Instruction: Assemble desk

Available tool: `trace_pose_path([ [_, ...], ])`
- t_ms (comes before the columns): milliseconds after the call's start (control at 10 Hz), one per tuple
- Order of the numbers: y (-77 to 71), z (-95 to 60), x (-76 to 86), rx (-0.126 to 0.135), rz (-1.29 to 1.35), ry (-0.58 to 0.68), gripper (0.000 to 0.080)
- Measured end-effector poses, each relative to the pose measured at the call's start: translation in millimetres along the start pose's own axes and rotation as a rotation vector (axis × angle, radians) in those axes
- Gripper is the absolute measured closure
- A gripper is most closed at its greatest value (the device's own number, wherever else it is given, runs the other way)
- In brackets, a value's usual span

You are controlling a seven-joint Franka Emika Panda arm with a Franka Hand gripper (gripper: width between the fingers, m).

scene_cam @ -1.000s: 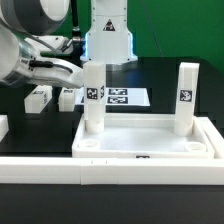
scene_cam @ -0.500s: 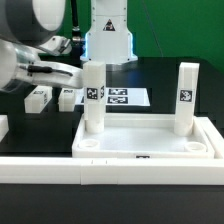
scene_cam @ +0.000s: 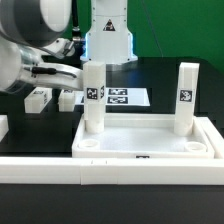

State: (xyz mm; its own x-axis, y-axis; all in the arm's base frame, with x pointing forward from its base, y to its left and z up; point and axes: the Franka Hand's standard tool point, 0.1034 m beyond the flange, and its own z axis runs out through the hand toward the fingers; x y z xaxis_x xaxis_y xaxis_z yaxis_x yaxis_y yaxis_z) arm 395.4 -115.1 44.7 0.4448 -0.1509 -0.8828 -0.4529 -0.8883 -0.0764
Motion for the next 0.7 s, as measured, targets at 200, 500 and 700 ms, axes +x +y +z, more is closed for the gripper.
trace_pose_path([
  [200,2.9,9.7,2.7,0.006,0.005,-0.007,0.0150],
  [500,3.2,9.6,2.6,0.006,0.006,-0.007,0.0150],
  [700,0.4,16.6,2.5,-0.004,-0.004,-0.008,0.0150],
])
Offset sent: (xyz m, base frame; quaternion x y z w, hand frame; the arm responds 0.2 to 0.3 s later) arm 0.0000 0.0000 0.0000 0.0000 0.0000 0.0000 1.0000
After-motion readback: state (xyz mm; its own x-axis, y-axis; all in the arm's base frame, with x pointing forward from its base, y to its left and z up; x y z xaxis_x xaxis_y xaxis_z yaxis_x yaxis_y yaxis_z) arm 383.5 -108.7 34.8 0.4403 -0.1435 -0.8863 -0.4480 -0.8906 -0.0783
